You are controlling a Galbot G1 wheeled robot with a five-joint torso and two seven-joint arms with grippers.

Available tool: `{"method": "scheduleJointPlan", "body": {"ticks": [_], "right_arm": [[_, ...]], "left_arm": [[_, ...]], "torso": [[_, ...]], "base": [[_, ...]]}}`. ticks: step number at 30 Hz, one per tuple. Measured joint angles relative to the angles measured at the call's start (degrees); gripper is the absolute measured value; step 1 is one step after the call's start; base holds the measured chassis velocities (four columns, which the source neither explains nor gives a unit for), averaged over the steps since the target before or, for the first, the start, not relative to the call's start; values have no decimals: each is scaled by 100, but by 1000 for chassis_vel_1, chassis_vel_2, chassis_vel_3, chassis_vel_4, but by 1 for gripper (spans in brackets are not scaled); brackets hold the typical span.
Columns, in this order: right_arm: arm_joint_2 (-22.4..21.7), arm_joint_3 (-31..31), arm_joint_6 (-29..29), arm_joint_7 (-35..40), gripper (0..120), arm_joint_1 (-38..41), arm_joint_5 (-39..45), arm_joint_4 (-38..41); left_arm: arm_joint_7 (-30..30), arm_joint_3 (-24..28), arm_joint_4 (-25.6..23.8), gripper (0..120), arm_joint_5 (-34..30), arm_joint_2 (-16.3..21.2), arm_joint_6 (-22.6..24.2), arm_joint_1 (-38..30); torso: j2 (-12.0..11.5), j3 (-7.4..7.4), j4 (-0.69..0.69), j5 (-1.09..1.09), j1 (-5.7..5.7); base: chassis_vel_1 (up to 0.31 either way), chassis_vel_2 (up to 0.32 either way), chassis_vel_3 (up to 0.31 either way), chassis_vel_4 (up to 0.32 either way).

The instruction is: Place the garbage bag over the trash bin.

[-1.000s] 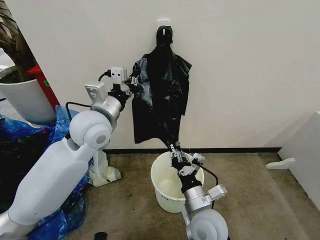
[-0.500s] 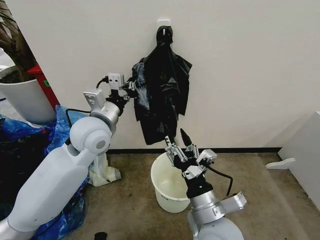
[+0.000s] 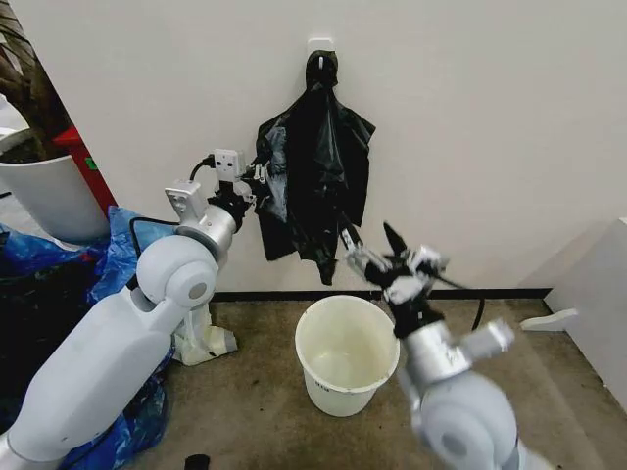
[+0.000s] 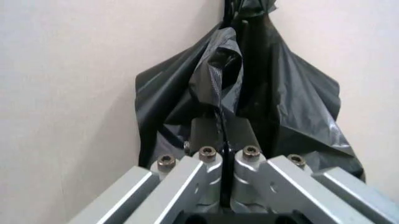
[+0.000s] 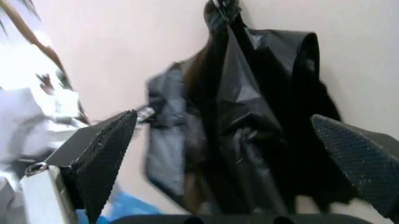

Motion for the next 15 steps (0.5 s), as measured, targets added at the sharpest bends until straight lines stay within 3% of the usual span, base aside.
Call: {"method": "scheduleJointPlan", "body": {"ticks": [6, 10, 15], "right_arm": [[-39, -289, -650, 492, 100, 793, -322, -335], [-42, -925, -1318, 1353, 100, 1639, 95, -466], [-52, -1338, -1715, 1810, 100, 2376, 394, -725]], "left_arm": [[118, 38, -46, 0, 1, 126, -128, 18], [176, 67, -60, 0, 5, 199, -180, 20], [198, 70, -66, 0, 16, 193, -210, 53]], "torso": [[0, 0, -1, 0, 0], [0, 0, 0, 0, 0], [0, 0, -1, -1, 0]], "base": [[0, 0, 0, 0], [0, 0, 0, 0], [0, 0, 0, 0]]}}
